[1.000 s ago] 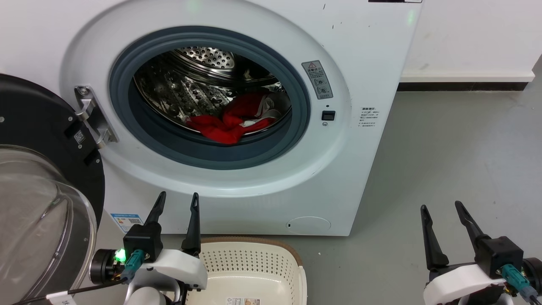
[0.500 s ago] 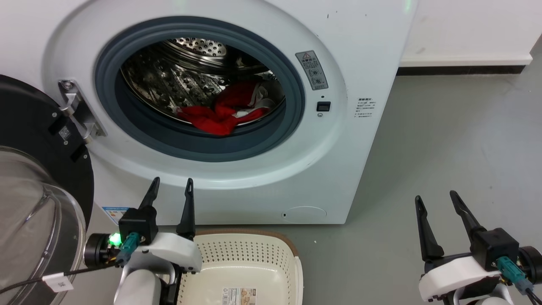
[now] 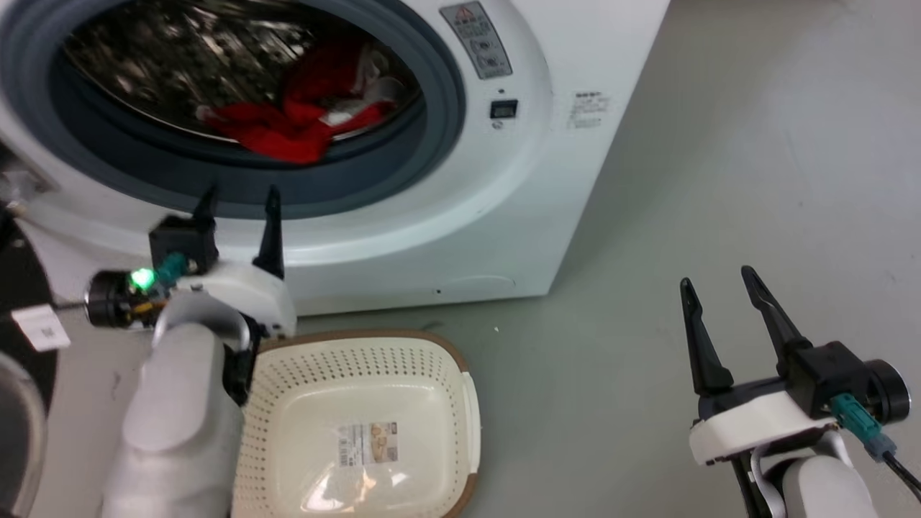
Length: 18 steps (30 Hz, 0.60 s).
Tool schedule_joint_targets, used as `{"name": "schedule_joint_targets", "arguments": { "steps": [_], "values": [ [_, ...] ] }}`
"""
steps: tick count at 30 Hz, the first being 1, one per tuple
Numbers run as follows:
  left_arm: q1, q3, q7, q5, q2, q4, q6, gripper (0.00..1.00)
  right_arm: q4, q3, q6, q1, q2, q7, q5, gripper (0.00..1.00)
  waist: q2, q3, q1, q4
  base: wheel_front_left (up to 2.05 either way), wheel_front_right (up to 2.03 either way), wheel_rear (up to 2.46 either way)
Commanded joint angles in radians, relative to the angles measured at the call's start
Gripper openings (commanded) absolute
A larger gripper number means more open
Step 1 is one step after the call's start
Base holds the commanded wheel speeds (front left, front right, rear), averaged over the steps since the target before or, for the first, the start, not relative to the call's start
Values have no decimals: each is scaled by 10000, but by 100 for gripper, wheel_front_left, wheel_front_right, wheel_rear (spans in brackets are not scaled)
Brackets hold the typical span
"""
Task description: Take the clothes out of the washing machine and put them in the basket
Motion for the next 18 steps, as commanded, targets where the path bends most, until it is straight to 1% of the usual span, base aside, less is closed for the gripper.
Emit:
{"name": "schedule_joint_targets", "arguments": {
  "steps": [1,6,12,18],
  "values": [
    [-419,40,50,-52,177,256,-61,100,16,88,-7,-295,13,-82,-29,100,0,725,-2,-546,0,0,0],
    [-1926,84,372,-98,805,1144,-212,100,110,397,-7,-776,14,-284,292,100,0,1592,-2,-1121,0,0,0],
    [-3514,10,956,-43,1566,2094,-325,100,372,668,-8,-1222,16,-499,529,100,0,2294,-2,-1696,0,0,0],
    [-5048,-215,1874,105,2338,2868,-412,100,557,954,-7,-1562,19,-571,924,100,0,2980,-2,-2255,0,0,0]
  ]
}}
